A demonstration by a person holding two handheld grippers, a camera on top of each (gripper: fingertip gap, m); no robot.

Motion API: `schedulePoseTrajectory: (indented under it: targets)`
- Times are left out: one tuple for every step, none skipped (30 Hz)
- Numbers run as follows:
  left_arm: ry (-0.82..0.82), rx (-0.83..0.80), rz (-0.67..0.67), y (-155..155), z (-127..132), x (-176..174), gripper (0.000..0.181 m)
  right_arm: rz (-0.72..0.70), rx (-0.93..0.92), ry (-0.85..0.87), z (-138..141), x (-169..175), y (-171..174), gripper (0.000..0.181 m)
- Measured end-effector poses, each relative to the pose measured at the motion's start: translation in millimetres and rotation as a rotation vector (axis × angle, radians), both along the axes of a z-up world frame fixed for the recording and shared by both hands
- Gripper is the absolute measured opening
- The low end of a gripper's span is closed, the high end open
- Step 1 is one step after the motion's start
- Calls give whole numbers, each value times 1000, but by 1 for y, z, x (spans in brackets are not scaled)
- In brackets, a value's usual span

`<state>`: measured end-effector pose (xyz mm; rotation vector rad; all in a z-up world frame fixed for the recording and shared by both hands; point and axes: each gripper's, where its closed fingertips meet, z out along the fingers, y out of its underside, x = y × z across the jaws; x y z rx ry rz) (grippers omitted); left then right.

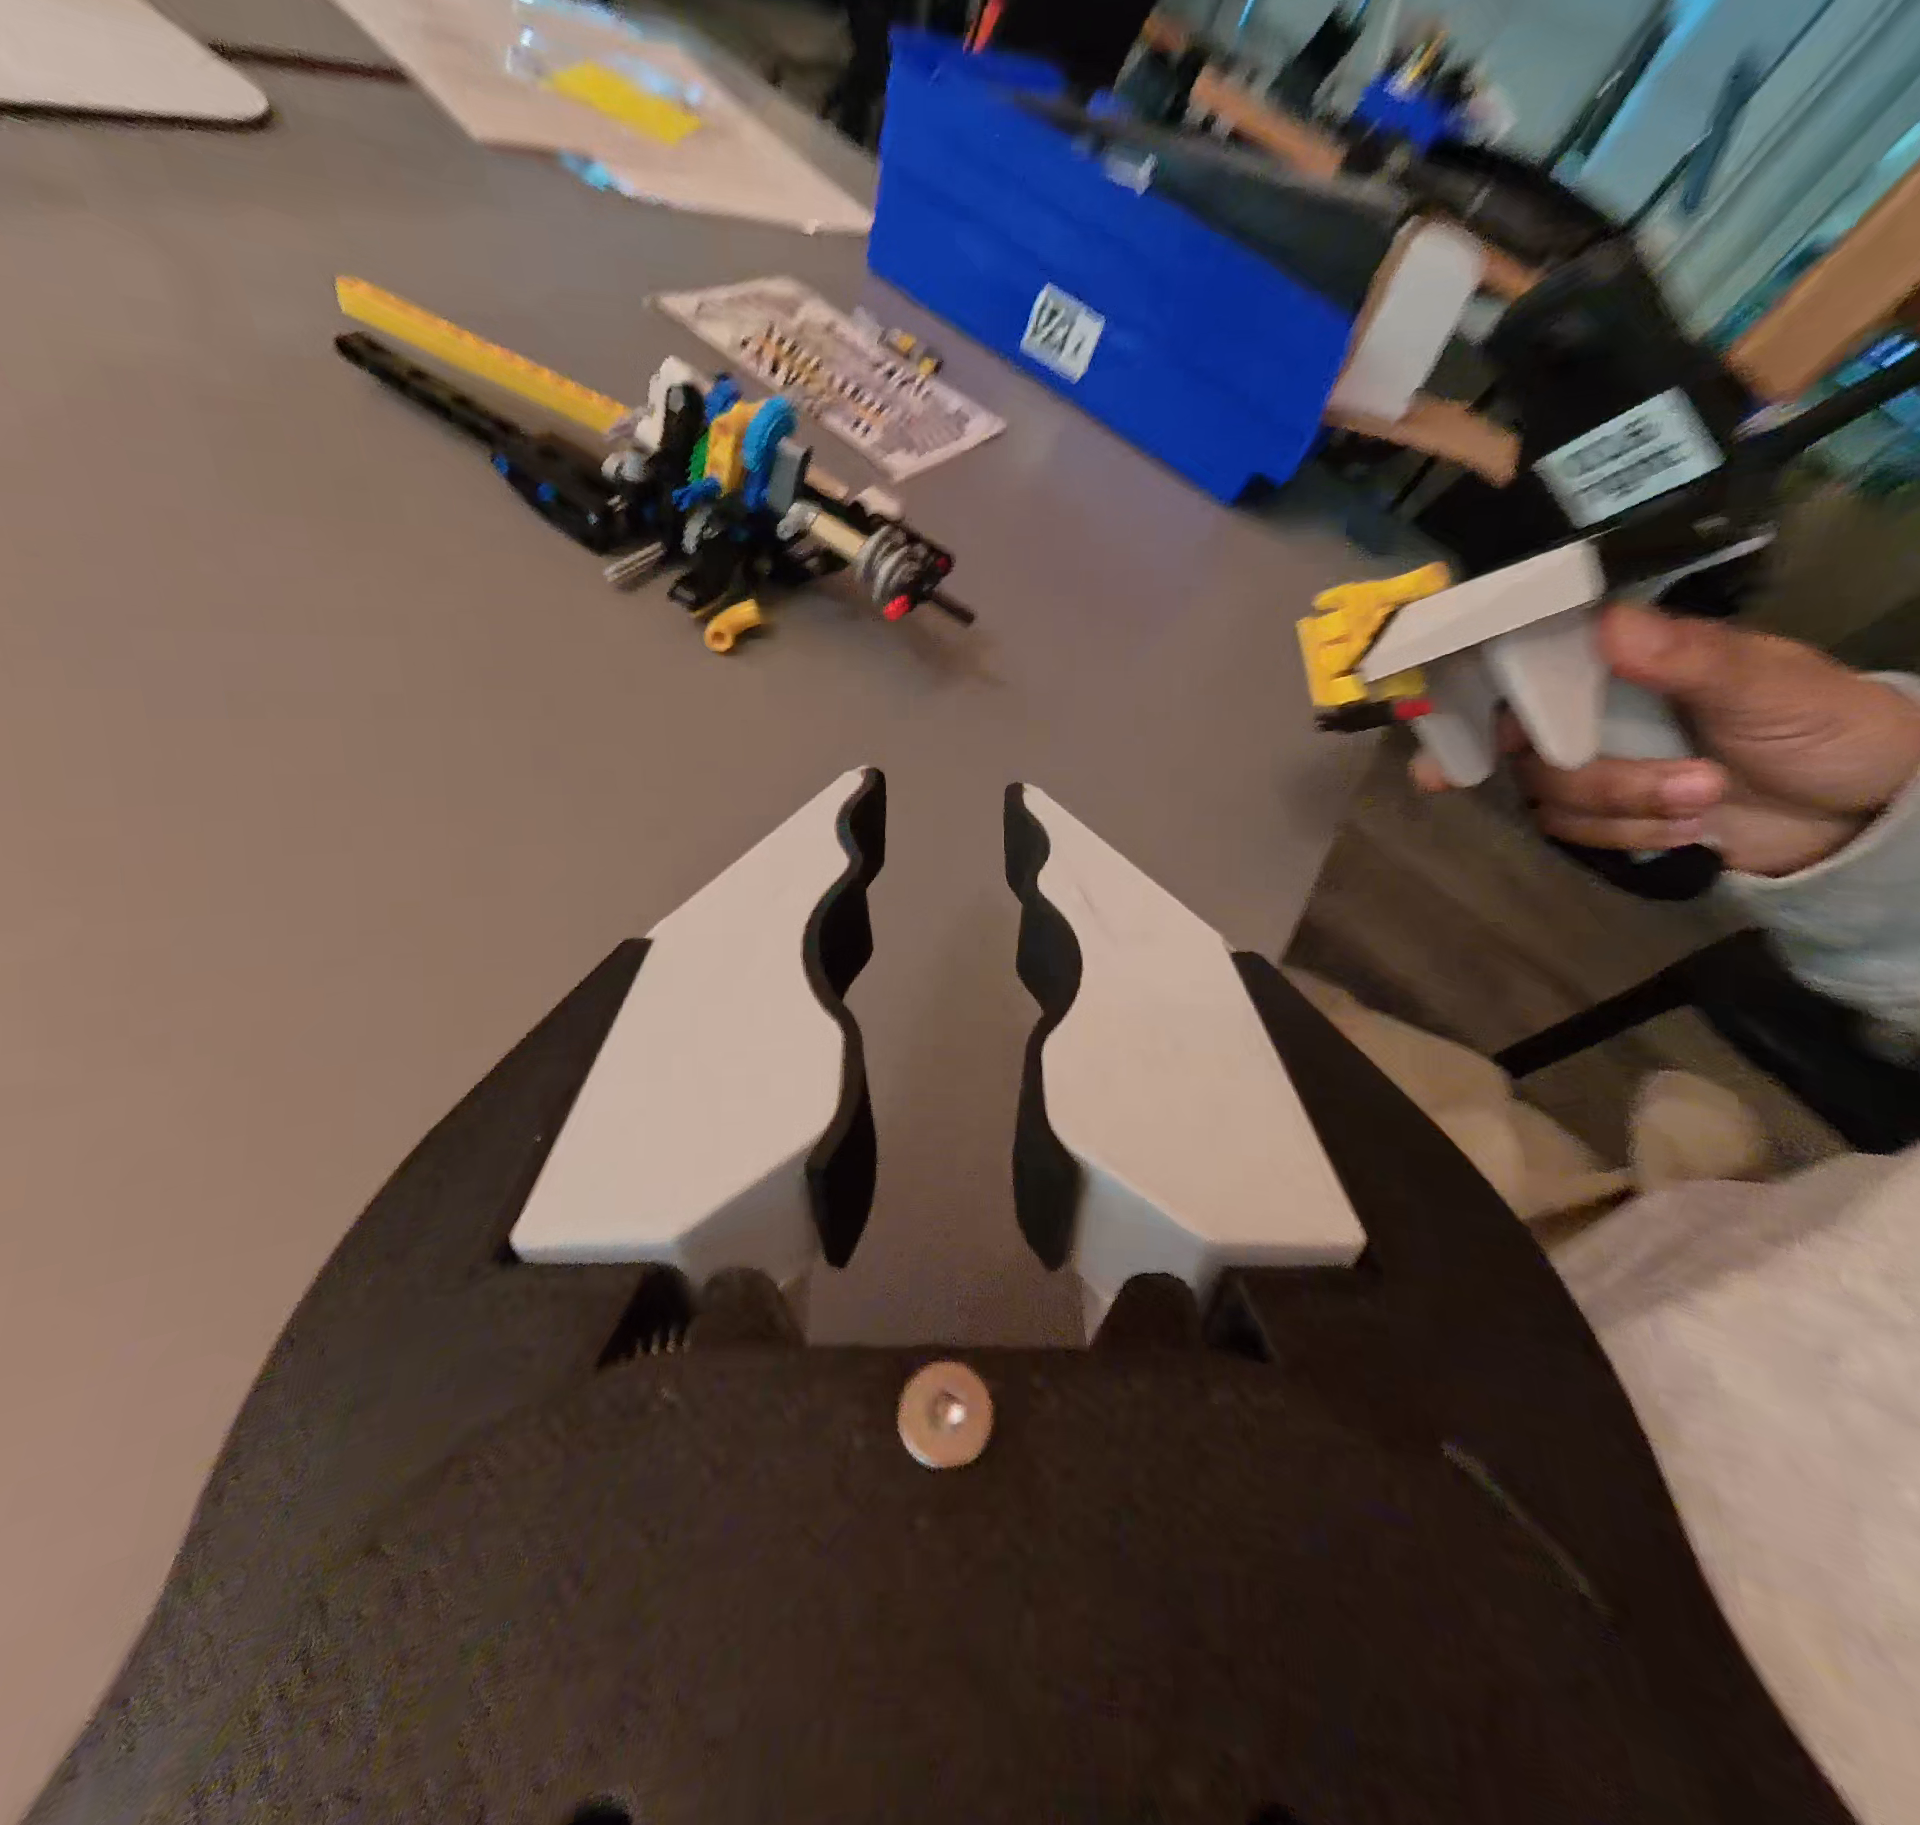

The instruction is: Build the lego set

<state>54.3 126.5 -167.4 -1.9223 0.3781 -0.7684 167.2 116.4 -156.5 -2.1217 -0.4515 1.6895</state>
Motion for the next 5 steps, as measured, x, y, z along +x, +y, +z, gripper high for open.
schedulePoseTrajectory:
  targets:
    - [52,-16,5,6,-6,1,21,-4,6,6,0,1,1,5]
    - [106,-30,14,14,-11,2,20,-6,16,8,-1,2,1,5]
    - [160,-43,32,24,-16,2,20,-9,29,5,-2,3,2,6]
    - [207,-50,31,33,-19,4,21,-13,45,0,-3,4,2,5]
    - [253,-49,31,43,-21,7,21,-19,62,-4,-4,5,3,6]
